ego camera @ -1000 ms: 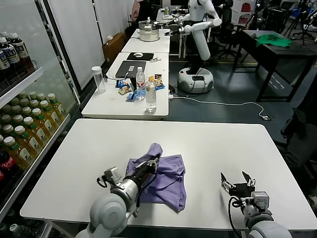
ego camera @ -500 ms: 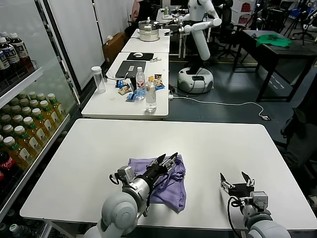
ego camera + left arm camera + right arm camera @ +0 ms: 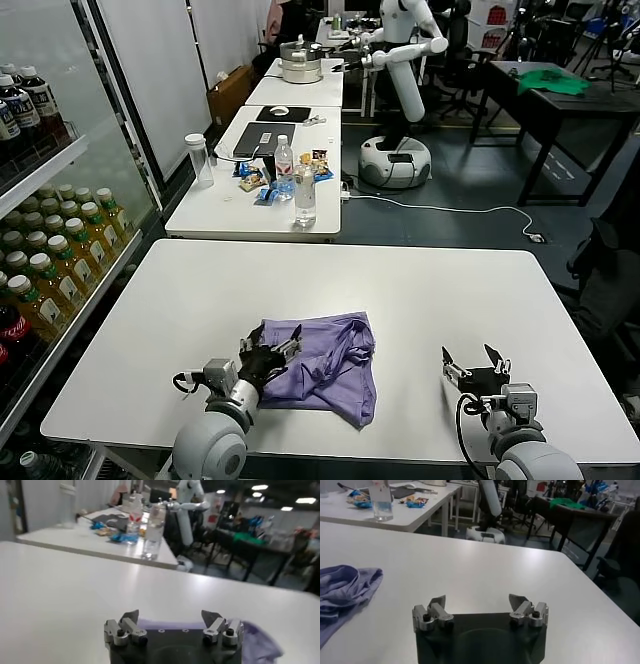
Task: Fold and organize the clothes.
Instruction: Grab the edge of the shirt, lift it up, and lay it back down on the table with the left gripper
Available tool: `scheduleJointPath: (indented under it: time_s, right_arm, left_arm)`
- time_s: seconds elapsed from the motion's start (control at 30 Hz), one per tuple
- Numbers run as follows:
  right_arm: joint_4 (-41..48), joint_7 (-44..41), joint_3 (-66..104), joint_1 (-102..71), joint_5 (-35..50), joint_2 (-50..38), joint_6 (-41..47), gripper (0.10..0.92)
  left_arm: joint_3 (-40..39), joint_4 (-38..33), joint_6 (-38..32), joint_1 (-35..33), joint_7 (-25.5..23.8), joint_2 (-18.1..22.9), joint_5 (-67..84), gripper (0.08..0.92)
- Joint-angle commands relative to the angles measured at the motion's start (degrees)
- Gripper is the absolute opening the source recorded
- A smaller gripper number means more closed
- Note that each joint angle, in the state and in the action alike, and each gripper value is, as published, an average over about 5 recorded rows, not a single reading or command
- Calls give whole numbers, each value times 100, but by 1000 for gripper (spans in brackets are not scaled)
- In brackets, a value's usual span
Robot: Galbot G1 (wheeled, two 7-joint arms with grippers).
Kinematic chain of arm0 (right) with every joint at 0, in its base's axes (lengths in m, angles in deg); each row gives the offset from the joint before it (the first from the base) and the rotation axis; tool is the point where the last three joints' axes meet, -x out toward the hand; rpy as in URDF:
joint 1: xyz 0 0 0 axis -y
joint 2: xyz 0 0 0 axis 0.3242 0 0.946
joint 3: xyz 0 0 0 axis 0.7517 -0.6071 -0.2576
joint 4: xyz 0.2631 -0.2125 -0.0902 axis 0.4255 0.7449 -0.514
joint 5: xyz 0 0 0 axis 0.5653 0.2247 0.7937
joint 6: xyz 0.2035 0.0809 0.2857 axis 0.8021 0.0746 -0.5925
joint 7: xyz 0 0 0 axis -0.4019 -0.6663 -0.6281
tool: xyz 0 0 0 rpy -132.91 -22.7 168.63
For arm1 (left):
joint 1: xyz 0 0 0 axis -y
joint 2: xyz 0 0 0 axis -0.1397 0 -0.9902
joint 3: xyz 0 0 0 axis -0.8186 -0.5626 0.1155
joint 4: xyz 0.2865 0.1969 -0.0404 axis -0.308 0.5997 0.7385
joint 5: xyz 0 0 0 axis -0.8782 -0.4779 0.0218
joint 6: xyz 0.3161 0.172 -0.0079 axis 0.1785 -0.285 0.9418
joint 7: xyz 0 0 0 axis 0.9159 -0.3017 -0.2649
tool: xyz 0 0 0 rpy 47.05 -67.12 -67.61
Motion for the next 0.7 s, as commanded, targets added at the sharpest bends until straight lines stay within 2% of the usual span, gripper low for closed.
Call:
scheduleJointPath:
  time_s: [0.03,0.43,0.53,0.7]
  right_arm:
    - [-6,-1,29,-3,5,-2,-4,823]
    - [-7,0,88,11,21,-7,-2,823]
    - [-12,1,92,19,22,-8,0,823]
    - [-24,6,102,16,23,-6,2,823]
  left_arm:
    - [130,451,55,-331,55,-130,-1294,823]
    - [19,635,227,-311,135,130,-1030,816]
    - [30,631,203,-323,164,169,-899,764]
    - [93,525,65,-358,131,195,-277,619]
